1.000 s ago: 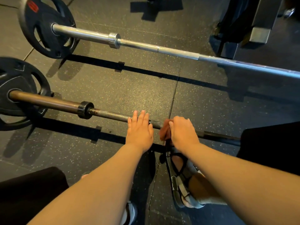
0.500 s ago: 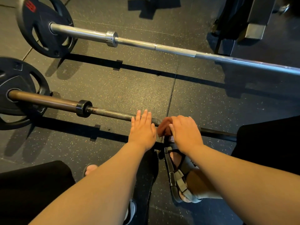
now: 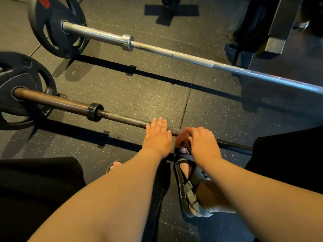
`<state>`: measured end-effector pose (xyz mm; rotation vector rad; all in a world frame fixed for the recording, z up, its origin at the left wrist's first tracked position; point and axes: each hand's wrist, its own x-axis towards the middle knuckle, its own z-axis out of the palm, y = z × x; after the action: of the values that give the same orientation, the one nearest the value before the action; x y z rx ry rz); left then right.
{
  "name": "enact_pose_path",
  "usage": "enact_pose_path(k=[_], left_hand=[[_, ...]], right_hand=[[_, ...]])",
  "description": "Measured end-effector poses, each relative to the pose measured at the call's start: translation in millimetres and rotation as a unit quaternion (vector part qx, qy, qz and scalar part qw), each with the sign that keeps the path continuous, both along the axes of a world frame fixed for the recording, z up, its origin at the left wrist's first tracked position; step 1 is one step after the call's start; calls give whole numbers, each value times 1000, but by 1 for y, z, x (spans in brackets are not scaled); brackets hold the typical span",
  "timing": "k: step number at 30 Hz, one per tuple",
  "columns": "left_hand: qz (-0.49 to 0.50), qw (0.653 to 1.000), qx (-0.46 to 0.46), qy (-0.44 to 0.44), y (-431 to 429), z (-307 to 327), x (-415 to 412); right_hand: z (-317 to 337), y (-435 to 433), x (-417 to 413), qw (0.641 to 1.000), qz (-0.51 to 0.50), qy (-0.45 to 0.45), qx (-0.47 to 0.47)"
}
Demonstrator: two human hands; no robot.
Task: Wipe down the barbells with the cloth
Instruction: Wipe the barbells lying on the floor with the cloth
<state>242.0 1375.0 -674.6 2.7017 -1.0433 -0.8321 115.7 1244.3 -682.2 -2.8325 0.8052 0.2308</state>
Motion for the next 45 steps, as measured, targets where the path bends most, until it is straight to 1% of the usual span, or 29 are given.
enact_pose_path(k=[2, 4, 5, 7, 9, 11, 13, 15, 17, 18, 19, 22, 26, 28, 31, 33, 34, 35, 37, 39, 40, 41, 42, 45], left_hand=[[35, 999, 11, 18, -14, 5, -3], [55, 998, 15, 34, -20, 7, -2], [56, 998, 13, 37, -19, 7, -1], [37, 999, 4, 33, -13, 6, 0], [17, 1000, 0, 1, -5, 3, -3], [21, 999, -10, -25, -5, -1, -7], [37, 998, -11, -39, -12, -5, -12], [56, 997, -10, -54, -22, -6, -17], [54, 997, -7, -59, -31, -9, -22], [42, 997, -5, -62, -33, -10, -23], [29, 998, -6, -62, -33, -12, -24], [9, 998, -13, -66, -27, -14, -20], [1, 995, -25, -92, -25, -18, -22], [19, 995, -32, -94, -29, -21, -26], [21, 994, -24, -102, -32, -22, -31], [15, 995, -14, -99, -35, -21, -31], [16, 995, -11, -97, -35, -20, -31], [19, 995, -9, -95, -36, -19, -30], [19, 995, -2, -96, -35, -19, -29], [27, 994, 1, -109, -37, -19, -29], [40, 993, 3, -113, -40, -18, -31], [55, 992, 6, -113, -43, -17, -33], [69, 991, 10, -110, -46, -16, -36], [81, 990, 12, -111, -54, -15, -42]], right_hand=[[9, 11, 1, 998, -27, 56, -20], [18, 25, 12, 995, -31, 89, -14], [20, 31, 18, 996, -12, 91, -5], [23, 40, 25, 994, 60, 93, -3], [24, 43, 21, 992, 100, 81, -3], [15, 35, 11, 995, 90, 49, 4], [7, 20, -4, 998, 57, 29, -25], [1, 6, -11, 998, 10, 39, -48], [2, 6, -1, 997, -25, 60, -44], [2, 11, 7, 997, -34, 57, -38], [4, 18, 15, 998, -33, 58, -22], [2, 32, 26, 999, 19, 48, 3], [-4, 1, -5, 999, 43, -2, -1], [-6, -20, -29, 1000, 9, 9, -16], [-2, -21, -30, 992, -127, 19, -22], [0, -4, -4, 972, -235, 16, 11], [1, 4, 9, 966, -256, 8, 38], [1, 12, 18, 969, -241, -6, 55], [-5, 20, 17, 988, -137, -34, 60], [-4, 3, 0, 998, -33, -35, 43], [-3, -11, -11, 999, -9, -32, 31], [-3, -23, -24, 999, -18, -26, 19], [-2, -35, -37, 998, -53, -20, 7], [1, -47, -61, 979, -205, -12, 5]])
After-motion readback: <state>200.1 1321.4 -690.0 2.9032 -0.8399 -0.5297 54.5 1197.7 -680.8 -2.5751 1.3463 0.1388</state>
